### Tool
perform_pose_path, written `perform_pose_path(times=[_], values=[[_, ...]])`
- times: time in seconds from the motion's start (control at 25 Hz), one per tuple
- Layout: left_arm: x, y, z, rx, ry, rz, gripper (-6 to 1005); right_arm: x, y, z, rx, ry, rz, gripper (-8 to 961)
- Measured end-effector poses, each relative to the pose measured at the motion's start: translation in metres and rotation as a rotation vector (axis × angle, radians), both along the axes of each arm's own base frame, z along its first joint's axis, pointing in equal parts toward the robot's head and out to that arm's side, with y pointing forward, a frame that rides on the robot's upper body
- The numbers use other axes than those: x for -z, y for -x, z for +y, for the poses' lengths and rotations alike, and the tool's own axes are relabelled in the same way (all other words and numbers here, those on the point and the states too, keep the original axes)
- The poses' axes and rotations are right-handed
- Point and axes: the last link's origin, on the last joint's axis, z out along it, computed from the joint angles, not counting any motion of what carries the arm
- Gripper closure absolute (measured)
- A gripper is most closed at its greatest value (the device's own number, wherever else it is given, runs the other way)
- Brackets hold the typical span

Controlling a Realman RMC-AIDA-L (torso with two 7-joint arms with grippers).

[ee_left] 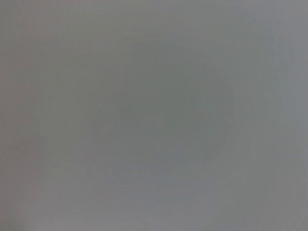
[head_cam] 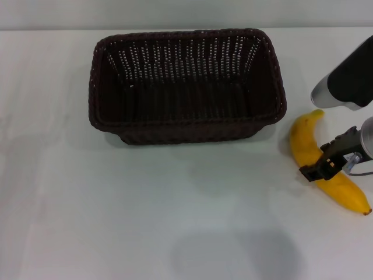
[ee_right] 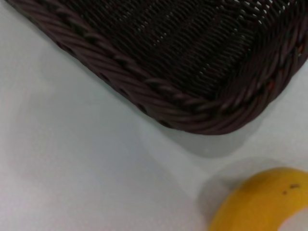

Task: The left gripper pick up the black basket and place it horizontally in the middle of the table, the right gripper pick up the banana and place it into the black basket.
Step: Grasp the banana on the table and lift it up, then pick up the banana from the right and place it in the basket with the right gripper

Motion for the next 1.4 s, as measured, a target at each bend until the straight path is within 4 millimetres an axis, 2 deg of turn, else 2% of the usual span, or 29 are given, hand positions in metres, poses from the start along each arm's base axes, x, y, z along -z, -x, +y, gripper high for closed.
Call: perform_pose_path(times=[0.16, 0.36, 0.56, 0.64, 0.68, 0.72, 0.76, 0.84, 0.96, 1.04, 1.12, 1.28, 1.4], values=[[-0.001, 0.002, -0.002, -0.007, -0.008, -0.005, 109, 0.002, -0.001, 0.002, 0.01, 0.0, -0.002, 270], [-0.001, 0.003, -0.003, -0.018, -0.021, -0.019, 109, 0.004, -0.002, 0.005, 0.013, 0.004, -0.008, 457], [-0.001, 0.003, -0.004, -0.019, -0.026, -0.021, 110, -0.002, -0.003, 0.009, 0.012, -0.018, -0.014, 464], [-0.001, 0.003, -0.004, -0.019, -0.027, -0.021, 110, -0.013, -0.007, 0.016, 0.017, -0.055, -0.024, 464], [-0.001, 0.003, -0.004, -0.019, -0.027, -0.021, 110, -0.028, -0.013, 0.023, 0.027, -0.107, -0.043, 464], [-0.001, 0.003, -0.004, -0.02, -0.027, -0.022, 110, -0.028, -0.013, 0.023, 0.027, -0.107, -0.043, 464], [-0.001, 0.003, -0.004, -0.02, -0.028, -0.022, 110, -0.036, -0.017, 0.026, 0.031, -0.134, -0.054, 464], [-0.001, 0.003, -0.004, -0.02, -0.028, -0.022, 110, -0.062, -0.024, 0.038, 0.037, -0.224, -0.077, 464], [-0.002, 0.003, -0.003, -0.018, -0.029, -0.022, 110, -0.094, -0.022, 0.054, 0.016, -0.334, -0.076, 463], [-0.001, 0.003, -0.003, -0.018, -0.028, -0.023, 109, -0.104, -0.007, 0.063, -0.042, -0.363, -0.041, 463], [-0.001, 0.003, -0.003, -0.02, -0.026, -0.025, 109, -0.099, 0.019, 0.067, -0.155, -0.336, 0.035, 463], [0.004, 0.002, -0.003, -0.023, -0.017, -0.037, 109, -0.065, 0.077, 0.068, -0.404, -0.218, 0.208, 463], [0.004, 0.002, -0.002, -0.02, -0.016, -0.041, 109, -0.032, 0.102, 0.069, -0.532, -0.136, 0.282, 463]])
